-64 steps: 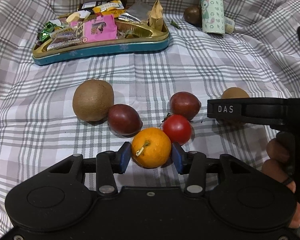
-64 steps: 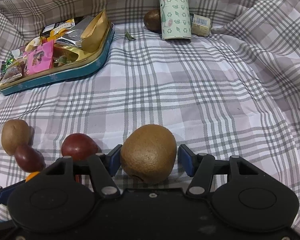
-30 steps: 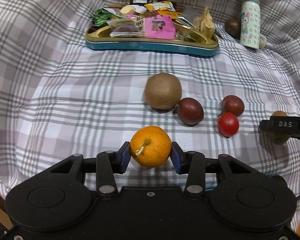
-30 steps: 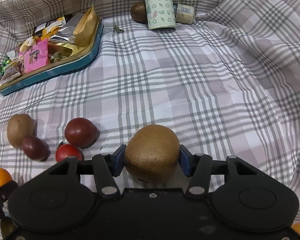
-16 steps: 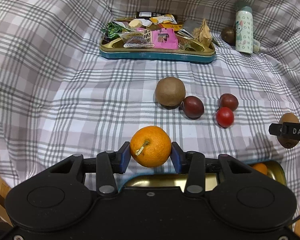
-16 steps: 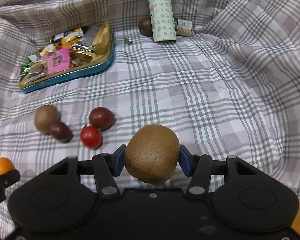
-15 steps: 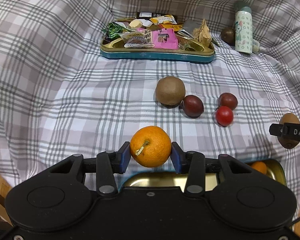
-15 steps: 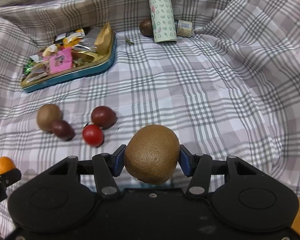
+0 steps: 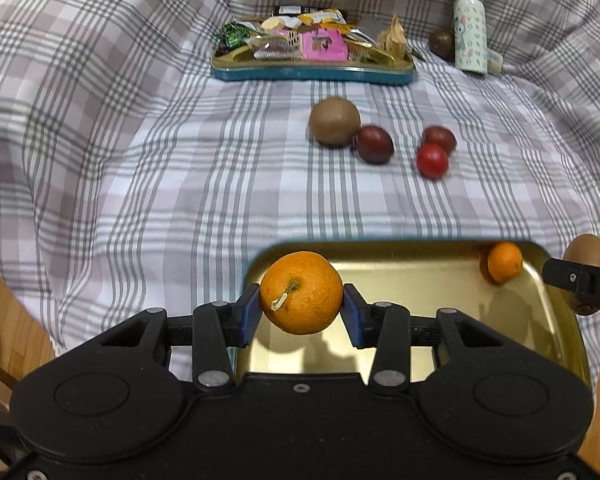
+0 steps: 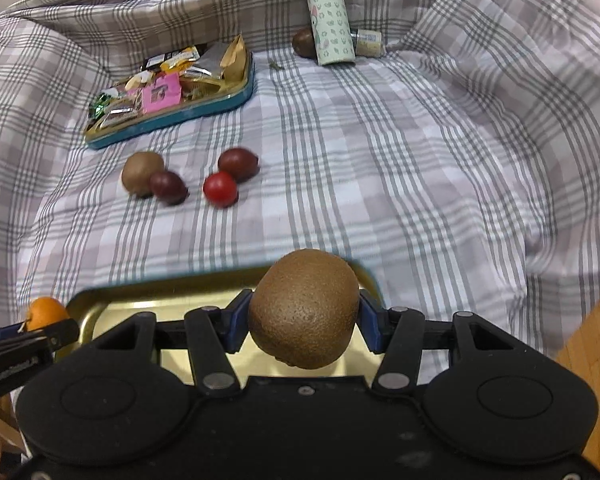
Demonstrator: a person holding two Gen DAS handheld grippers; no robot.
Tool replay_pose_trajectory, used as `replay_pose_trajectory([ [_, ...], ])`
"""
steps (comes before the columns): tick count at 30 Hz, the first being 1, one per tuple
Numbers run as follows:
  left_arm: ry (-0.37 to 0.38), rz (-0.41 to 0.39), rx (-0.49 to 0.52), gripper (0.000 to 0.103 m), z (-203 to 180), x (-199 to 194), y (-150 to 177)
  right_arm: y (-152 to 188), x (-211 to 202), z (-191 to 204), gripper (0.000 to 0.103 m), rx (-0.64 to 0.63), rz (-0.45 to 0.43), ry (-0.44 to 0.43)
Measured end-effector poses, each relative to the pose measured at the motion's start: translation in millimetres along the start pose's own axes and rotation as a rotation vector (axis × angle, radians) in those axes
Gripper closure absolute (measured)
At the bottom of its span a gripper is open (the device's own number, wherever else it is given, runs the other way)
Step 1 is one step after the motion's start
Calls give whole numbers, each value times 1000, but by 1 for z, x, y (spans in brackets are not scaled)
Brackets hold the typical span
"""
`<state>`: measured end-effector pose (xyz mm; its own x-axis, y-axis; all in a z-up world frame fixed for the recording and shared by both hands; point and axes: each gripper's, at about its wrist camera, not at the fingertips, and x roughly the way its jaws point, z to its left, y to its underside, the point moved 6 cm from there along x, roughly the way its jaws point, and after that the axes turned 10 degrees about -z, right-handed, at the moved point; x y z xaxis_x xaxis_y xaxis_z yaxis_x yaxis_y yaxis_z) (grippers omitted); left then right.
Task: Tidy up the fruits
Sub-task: 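Carry the kiwi with the right gripper while the left gripper carries the orange over the tray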
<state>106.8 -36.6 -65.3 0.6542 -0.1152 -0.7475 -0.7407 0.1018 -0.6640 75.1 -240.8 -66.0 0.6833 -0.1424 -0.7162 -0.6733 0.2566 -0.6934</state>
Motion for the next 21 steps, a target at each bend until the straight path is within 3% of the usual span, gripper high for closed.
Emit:
replay_pose_trajectory([
  [7,-7,7,6,52,-4,-16,23,34,-22,1,48,-8,14,15],
  [21,-36,40,11,52,-3,-18,43,55,-28,11,48,-65,60,35],
])
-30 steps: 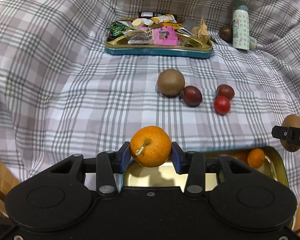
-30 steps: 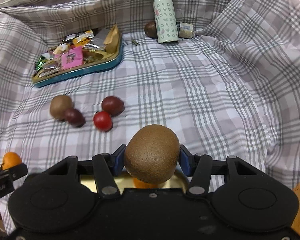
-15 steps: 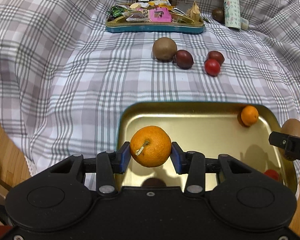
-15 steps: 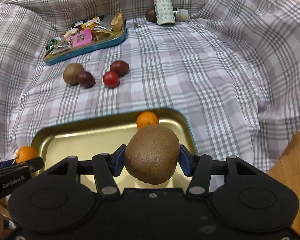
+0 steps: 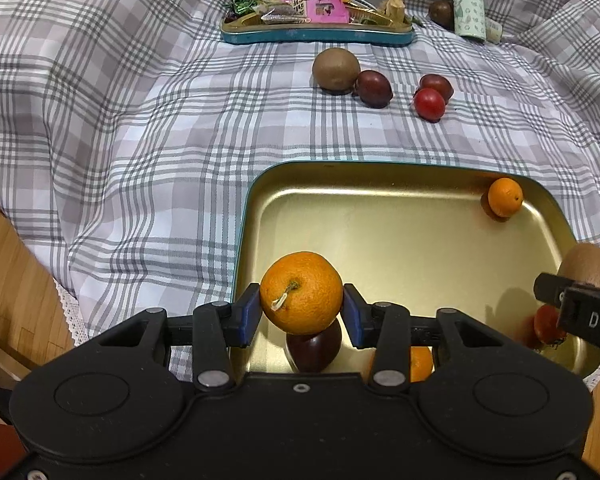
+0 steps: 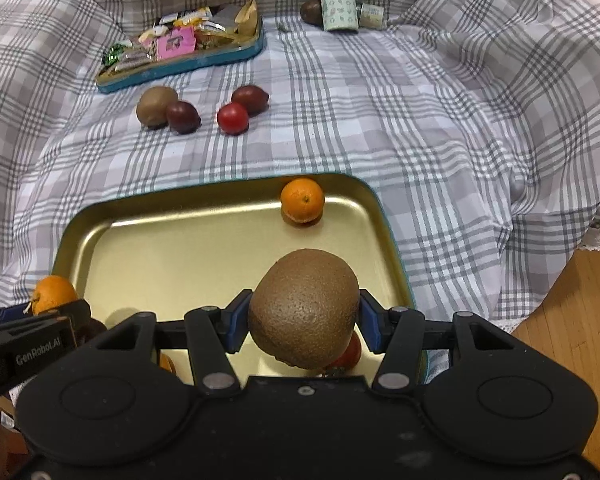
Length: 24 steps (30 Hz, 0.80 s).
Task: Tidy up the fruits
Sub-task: 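Carry the kiwi with the right gripper while the left gripper carries the orange over the tray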
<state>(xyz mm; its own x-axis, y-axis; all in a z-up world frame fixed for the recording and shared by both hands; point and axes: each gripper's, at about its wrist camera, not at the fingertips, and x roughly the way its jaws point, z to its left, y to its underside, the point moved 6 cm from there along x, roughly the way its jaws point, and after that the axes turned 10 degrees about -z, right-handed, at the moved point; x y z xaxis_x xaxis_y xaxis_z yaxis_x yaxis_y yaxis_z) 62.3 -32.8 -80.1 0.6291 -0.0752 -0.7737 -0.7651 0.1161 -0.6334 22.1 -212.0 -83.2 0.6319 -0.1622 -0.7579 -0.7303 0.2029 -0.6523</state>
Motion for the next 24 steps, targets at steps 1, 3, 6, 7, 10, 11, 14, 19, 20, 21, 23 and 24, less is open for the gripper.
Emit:
replay_pose_trajectory([
  [1,-2,1,2,52,0,1,-1,1,1,0,48,1,7,-1],
  [3,-6,2,10,52,-1,3,-2,3,4,-1,48,0,22,5],
  [6,-11,0,22,52,-4,6,-5,5,7,-2,48,-2,36,19],
  [7,-11,-1,24,52,-4,7,-6,6,7,-2,48,-1,39,21],
  [10,-9,2,27,52,-6,12,-8,7,9,-3,48,1,48,24],
  [11,-10,5,26,52,-7,14,-9,6,10,-4,48,2,50,27],
  [14,-14,12,30,52,-8,20,-11,7,13,-5,48,2,57,35],
  [19,-19,20,39,52,-10,27,-9,7,16,-6,48,1,61,40],
  [20,-20,24,38,52,-10,28,-9,7,16,-6,48,-1,60,41],
  [21,-18,28,36,52,-10,29,-8,7,16,-5,48,-2,60,41],
  [23,-12,34,29,52,-10,30,-7,6,17,-5,48,-6,57,42],
  [24,-11,36,27,52,-10,31,-6,6,17,-4,48,-10,55,44],
])
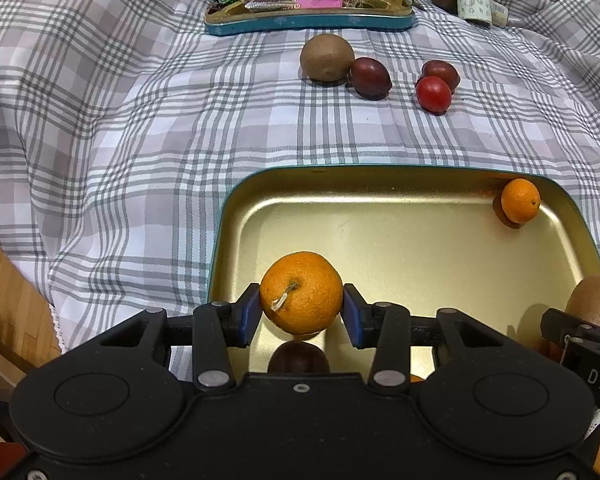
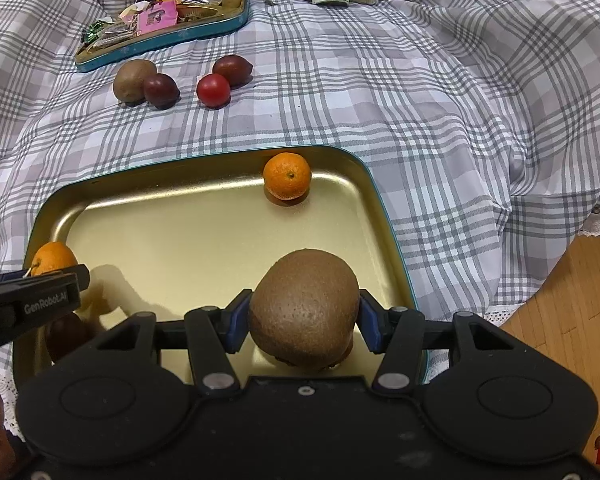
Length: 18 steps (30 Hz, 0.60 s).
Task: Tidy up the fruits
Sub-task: 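Carry the kiwi with the right gripper while the left gripper carries the orange over the tray, then lower and release the kiwi with the right gripper while the left gripper releases the orange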
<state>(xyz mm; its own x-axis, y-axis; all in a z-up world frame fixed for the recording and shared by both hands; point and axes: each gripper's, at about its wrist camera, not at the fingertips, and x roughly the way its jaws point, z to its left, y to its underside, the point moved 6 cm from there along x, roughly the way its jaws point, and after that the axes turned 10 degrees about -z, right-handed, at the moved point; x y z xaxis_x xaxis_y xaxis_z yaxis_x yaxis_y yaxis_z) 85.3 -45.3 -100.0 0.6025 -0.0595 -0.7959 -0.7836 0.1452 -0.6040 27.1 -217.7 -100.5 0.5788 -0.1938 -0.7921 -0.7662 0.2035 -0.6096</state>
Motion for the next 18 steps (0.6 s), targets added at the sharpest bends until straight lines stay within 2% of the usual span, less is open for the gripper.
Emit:
replay_pose_trajectory([
  [14,2,7,-11,51,1,5,1,0,5,5,48,-27,1,2],
  [18,7,-14,-12,51,1,0,-1,-1,4,5,49,-33,-10,3],
])
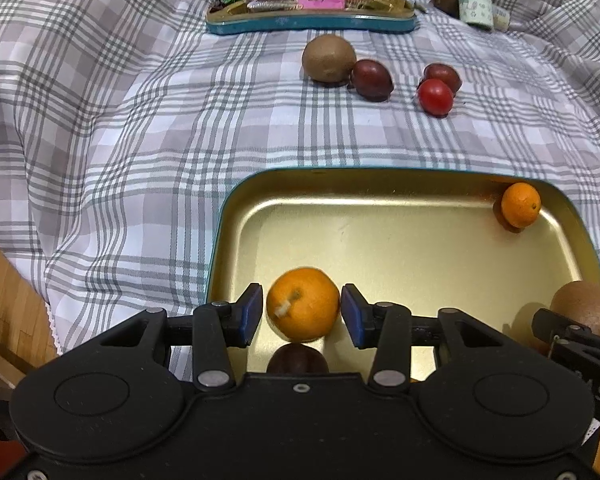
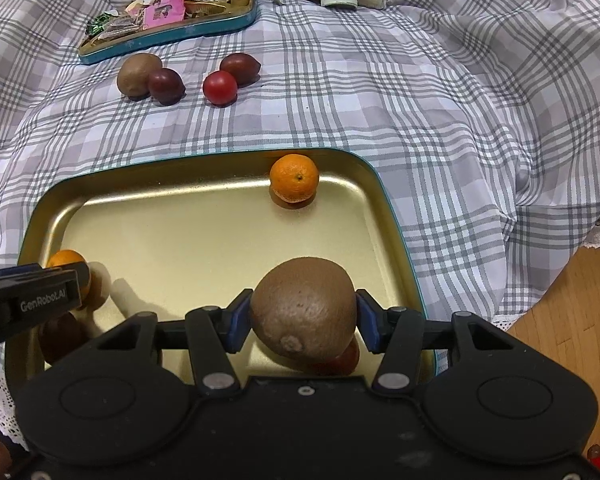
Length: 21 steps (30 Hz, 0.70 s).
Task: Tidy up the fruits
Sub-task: 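Lower and release the kiwi with the right gripper while the left gripper releases the orange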
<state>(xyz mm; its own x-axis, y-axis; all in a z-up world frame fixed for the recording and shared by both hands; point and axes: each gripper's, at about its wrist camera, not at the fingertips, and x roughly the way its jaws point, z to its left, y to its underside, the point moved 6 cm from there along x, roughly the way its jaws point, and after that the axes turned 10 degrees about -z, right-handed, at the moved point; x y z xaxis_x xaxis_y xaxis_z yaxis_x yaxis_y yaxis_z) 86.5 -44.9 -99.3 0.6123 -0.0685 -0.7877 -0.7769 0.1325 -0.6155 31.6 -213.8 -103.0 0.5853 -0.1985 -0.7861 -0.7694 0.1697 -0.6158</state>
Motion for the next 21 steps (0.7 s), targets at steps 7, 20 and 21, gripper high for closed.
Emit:
replay_pose_trajectory([
  [7,-15,-23,3,51,1,-6,-1,-1,-1,1,50,0,-10,-4],
  [20,-35,-44,0,51,6,-16,0,-4,-8,2,49,29,-29,-46],
  [21,-38,-48,-1,51,7,-17,0,-5,-9,3,49,24,-32,-45],
])
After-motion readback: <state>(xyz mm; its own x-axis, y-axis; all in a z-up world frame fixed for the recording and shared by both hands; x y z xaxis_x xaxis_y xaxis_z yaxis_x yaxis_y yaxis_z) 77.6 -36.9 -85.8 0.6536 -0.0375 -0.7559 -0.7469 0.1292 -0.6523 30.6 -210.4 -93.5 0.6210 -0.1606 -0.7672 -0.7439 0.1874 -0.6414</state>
